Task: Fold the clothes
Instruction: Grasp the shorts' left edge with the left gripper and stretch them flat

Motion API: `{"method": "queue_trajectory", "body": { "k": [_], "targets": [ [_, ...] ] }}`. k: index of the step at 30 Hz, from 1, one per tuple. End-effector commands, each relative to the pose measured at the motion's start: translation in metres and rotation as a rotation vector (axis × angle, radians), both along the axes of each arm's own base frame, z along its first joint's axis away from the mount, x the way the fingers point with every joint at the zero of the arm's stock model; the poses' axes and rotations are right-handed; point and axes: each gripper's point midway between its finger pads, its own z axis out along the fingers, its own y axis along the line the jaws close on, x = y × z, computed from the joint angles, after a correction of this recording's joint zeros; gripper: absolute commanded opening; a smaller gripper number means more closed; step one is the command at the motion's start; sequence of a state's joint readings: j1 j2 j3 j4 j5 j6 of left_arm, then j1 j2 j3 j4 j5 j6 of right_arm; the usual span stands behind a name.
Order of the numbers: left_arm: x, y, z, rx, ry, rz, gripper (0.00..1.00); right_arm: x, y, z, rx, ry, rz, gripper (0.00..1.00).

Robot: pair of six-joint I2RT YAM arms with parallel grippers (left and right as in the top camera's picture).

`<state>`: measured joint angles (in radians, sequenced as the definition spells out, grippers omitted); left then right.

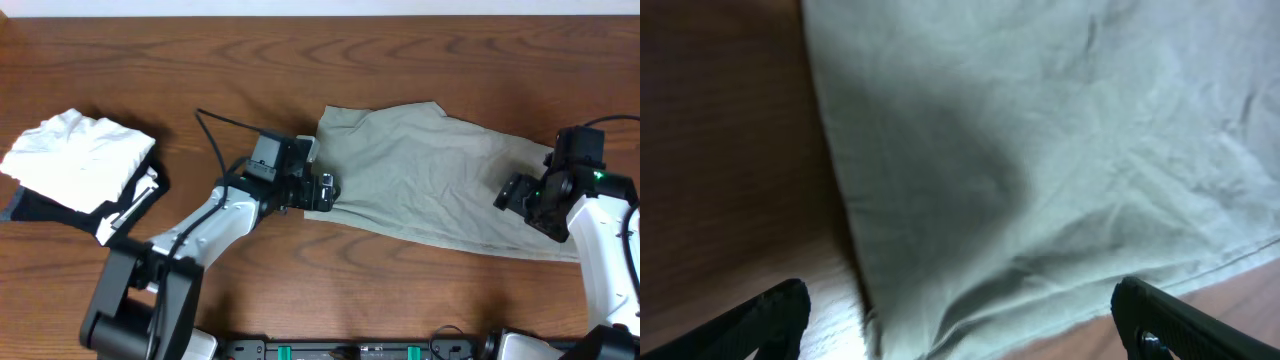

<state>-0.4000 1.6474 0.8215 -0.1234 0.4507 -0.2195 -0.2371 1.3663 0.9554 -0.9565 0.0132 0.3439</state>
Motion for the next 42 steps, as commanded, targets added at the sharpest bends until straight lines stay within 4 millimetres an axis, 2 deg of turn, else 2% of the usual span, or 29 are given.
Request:
{"method": "queue_trajectory", "body": {
  "k": [1, 5, 8, 9, 11, 12, 14, 15, 19, 24, 27, 29, 31, 32, 33, 35, 36, 38, 42],
  "targets": [
    [0.002, -0.003, -0.012, -0.018, 0.066, 0.048, 0.98, -0.002, 0.0, -0.004, 0.012, 0.008, 0.01, 0.83],
    [-0.005, -0.002, -0.029, -0.016, 0.161, 0.111, 0.98, -0.002, 0.0, -0.004, 0.012, 0.007, 0.01, 0.83],
    [-0.017, -0.013, -0.029, -0.065, 0.225, 0.087, 1.0, -0.002, 0.0, -0.004, 0.012, 0.008, 0.01, 0.83],
    [-0.021, -0.018, -0.026, -0.091, 0.24, 0.066, 0.93, -0.002, 0.0, -0.003, 0.012, 0.007, 0.01, 0.83],
    [-0.031, -0.028, -0.02, -0.149, 0.277, 0.023, 0.68, -0.002, 0.0, -0.004, 0.013, 0.008, 0.01, 0.83],
    [-0.036, -0.03, -0.019, -0.165, 0.304, 0.011, 0.46, -0.002, 0.0, -0.003, 0.012, 0.007, 0.01, 0.83],
    [-0.045, -0.026, -0.022, -0.151, 0.349, 0.018, 0.07, -0.002, 0.0, -0.004, 0.012, 0.007, 0.01, 0.83],
    [-0.048, -0.022, -0.023, -0.142, 0.371, 0.029, 0.06, -0.002, 0.0, -0.004, 0.012, 0.007, 0.01, 0.83],
    [-0.053, 0.003, -0.028, -0.114, 0.447, 0.094, 0.06, -0.002, -0.002, -0.004, 0.007, 0.009, 0.008, 0.83],
    [-0.041, 0.064, -0.038, -0.041, 0.463, 0.227, 0.06, -0.004, -0.009, -0.004, -0.014, 0.014, -0.013, 0.84],
    [-0.033, 0.093, -0.038, -0.056, 0.466, 0.301, 0.06, -0.006, -0.016, -0.004, -0.014, 0.013, -0.033, 0.86],
    [-0.029, 0.109, -0.038, -0.07, 0.471, 0.353, 0.06, -0.007, -0.021, -0.003, -0.01, 0.01, -0.045, 0.88],
    [-0.026, 0.112, -0.033, -0.121, 0.459, 0.338, 0.06, -0.005, -0.022, -0.003, 0.012, -0.008, -0.035, 0.88],
    [-0.026, 0.111, -0.03, -0.151, 0.457, 0.324, 0.1, -0.002, -0.021, -0.003, 0.035, -0.022, -0.014, 0.88],
    [-0.026, 0.108, -0.026, -0.185, 0.457, 0.307, 0.33, 0.0, -0.019, -0.003, 0.059, -0.035, 0.011, 0.89],
    [-0.029, 0.105, -0.022, -0.207, 0.463, 0.292, 0.72, 0.002, -0.018, -0.005, 0.085, -0.043, 0.033, 0.9],
    [-0.03, 0.105, -0.021, -0.204, 0.456, 0.279, 0.81, 0.001, -0.02, -0.007, 0.092, -0.038, 0.028, 0.91],
    [-0.03, 0.106, -0.018, -0.191, 0.435, 0.265, 0.93, -0.001, -0.024, -0.013, 0.104, -0.022, 0.012, 0.93],
    [-0.024, 0.115, -0.005, -0.137, 0.358, 0.28, 0.95, -0.001, -0.022, -0.032, 0.204, 0.008, 0.015, 0.94]
  ]
}}
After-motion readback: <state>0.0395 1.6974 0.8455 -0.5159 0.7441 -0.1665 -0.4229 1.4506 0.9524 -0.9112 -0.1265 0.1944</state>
